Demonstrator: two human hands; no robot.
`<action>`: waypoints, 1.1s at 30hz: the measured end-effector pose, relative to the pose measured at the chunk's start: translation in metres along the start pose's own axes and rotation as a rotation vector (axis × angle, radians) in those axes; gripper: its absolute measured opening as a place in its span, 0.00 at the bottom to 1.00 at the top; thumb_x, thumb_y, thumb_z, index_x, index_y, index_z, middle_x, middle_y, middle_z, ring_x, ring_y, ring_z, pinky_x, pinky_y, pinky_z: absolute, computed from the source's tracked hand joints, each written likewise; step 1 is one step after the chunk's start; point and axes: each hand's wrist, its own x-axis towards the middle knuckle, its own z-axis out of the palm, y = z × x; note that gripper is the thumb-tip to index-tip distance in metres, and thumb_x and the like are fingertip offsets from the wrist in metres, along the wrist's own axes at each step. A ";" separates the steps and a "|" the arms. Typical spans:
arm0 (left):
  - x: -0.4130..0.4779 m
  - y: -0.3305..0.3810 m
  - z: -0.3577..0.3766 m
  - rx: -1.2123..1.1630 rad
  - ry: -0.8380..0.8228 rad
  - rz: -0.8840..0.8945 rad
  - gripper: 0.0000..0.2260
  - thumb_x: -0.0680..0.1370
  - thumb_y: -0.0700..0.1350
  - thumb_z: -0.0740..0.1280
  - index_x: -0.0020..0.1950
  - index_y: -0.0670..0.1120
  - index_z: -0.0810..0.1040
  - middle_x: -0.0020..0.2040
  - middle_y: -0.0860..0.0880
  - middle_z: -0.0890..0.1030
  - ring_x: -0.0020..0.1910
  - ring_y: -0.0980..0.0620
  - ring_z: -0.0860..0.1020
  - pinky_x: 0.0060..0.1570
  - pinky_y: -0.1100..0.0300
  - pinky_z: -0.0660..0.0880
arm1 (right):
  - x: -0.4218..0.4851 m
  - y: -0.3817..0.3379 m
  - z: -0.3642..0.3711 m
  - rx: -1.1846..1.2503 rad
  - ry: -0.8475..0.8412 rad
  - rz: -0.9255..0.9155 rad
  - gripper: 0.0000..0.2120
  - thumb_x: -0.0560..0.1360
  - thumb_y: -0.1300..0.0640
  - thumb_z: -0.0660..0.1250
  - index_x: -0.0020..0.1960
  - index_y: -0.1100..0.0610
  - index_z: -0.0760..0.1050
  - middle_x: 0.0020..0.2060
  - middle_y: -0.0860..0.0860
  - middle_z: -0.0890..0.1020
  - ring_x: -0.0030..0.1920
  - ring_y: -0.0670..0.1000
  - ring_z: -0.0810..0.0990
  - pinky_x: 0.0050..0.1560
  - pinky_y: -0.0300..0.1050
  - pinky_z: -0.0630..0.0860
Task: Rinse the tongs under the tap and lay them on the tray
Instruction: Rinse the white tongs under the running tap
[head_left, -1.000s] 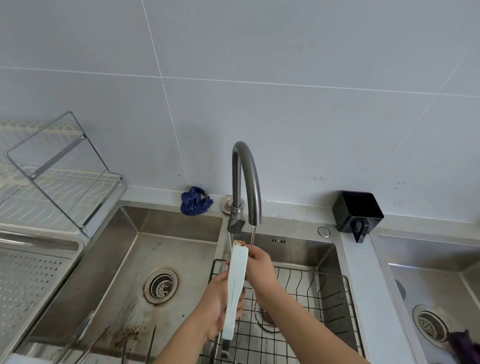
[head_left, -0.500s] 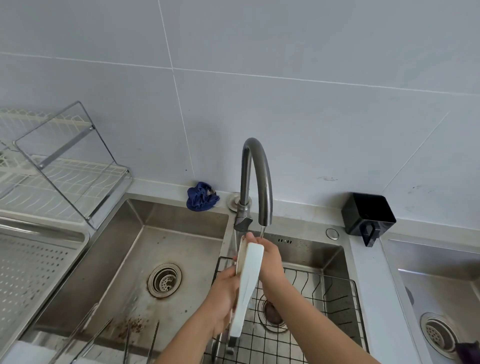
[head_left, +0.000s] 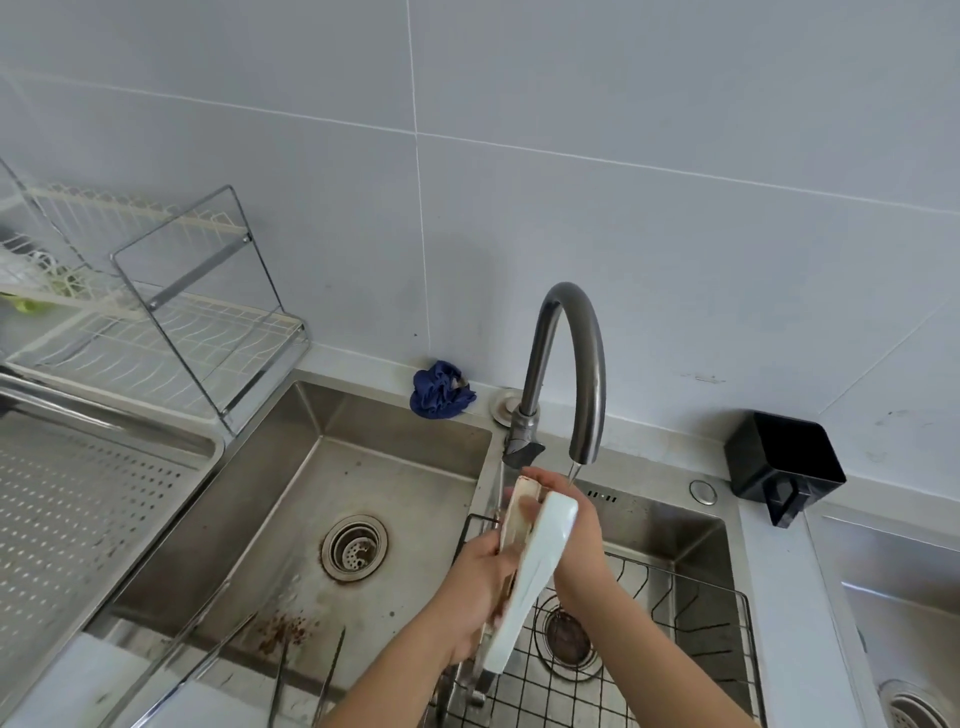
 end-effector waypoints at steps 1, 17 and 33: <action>0.000 -0.001 -0.001 0.004 0.005 -0.002 0.10 0.82 0.45 0.62 0.54 0.51 0.83 0.31 0.53 0.81 0.27 0.56 0.76 0.30 0.60 0.71 | 0.002 0.002 -0.002 -0.030 0.014 -0.036 0.15 0.76 0.66 0.71 0.45 0.45 0.85 0.41 0.45 0.88 0.42 0.45 0.85 0.42 0.41 0.82; -0.007 -0.008 -0.012 -0.189 -0.031 -0.019 0.10 0.69 0.44 0.64 0.42 0.48 0.85 0.32 0.42 0.74 0.22 0.51 0.69 0.22 0.63 0.64 | 0.004 0.010 0.004 0.301 -0.109 0.184 0.10 0.82 0.61 0.64 0.58 0.65 0.81 0.53 0.62 0.86 0.48 0.62 0.86 0.57 0.68 0.76; 0.001 -0.015 -0.036 -0.182 -0.292 -0.118 0.19 0.80 0.51 0.66 0.64 0.38 0.78 0.44 0.33 0.82 0.22 0.46 0.76 0.23 0.59 0.74 | -0.004 0.012 -0.009 0.056 0.033 0.007 0.09 0.79 0.66 0.68 0.49 0.57 0.87 0.36 0.57 0.86 0.34 0.56 0.81 0.32 0.45 0.78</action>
